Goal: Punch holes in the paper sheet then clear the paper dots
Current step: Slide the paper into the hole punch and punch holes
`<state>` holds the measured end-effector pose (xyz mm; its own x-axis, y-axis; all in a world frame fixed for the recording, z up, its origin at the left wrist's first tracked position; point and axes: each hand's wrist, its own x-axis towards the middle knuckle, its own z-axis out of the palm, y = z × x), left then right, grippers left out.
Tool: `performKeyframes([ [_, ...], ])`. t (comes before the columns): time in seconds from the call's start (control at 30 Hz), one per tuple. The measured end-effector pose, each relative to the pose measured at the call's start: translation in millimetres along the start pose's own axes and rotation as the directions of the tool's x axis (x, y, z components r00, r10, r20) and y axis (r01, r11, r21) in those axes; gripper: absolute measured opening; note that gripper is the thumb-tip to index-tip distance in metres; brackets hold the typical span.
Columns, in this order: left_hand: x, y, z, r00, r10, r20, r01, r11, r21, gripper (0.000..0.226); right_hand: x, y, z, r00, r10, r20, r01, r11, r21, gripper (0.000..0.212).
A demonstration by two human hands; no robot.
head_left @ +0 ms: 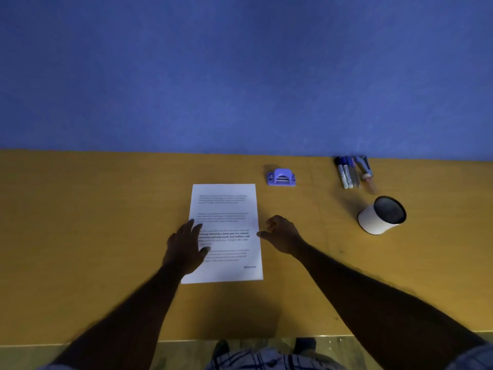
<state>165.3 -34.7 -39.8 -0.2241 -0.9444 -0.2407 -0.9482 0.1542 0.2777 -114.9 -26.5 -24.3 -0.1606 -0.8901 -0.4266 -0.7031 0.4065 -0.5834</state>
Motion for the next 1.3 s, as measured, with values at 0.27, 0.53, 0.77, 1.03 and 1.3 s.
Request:
performKeyframes([
  [0.27, 7.1, -23.6, 6.0, 0.99, 0.088, 0.111, -0.101, 0.988, 0.114, 0.076, 3.3, -23.6, 27.7, 0.995, 0.099, 0.002, -0.098, 0.983, 0.156, 0.065],
  [0.53, 7.1, -31.0, 8.7, 0.986, 0.127, 0.11, -0.139, 0.985, 0.102, 0.076, 7.4, -42.7, 35.4, 0.952, 0.305, 0.012, -0.268, 0.814, 0.516, 0.07],
  [0.77, 9.6, -34.8, 15.3, 0.988, 0.121, 0.101, -0.13, 0.988, 0.085, 0.077, 21.4, -48.1, 31.0, 0.908, 0.394, 0.141, -0.384, 0.65, 0.655, 0.017],
  [1.03, 12.9, -39.0, 22.9, 0.989, 0.13, 0.076, -0.136, 0.988, 0.079, 0.077, 35.3, -53.6, 35.8, 0.895, 0.41, 0.176, -0.43, 0.689, 0.583, 0.028],
  [1.3, 11.5, -39.8, 22.9, 0.989, 0.128, 0.069, -0.132, 0.989, 0.061, 0.077, 18.8, -51.6, 51.3, 0.967, 0.256, -0.004, -0.236, 0.897, 0.373, 0.022],
])
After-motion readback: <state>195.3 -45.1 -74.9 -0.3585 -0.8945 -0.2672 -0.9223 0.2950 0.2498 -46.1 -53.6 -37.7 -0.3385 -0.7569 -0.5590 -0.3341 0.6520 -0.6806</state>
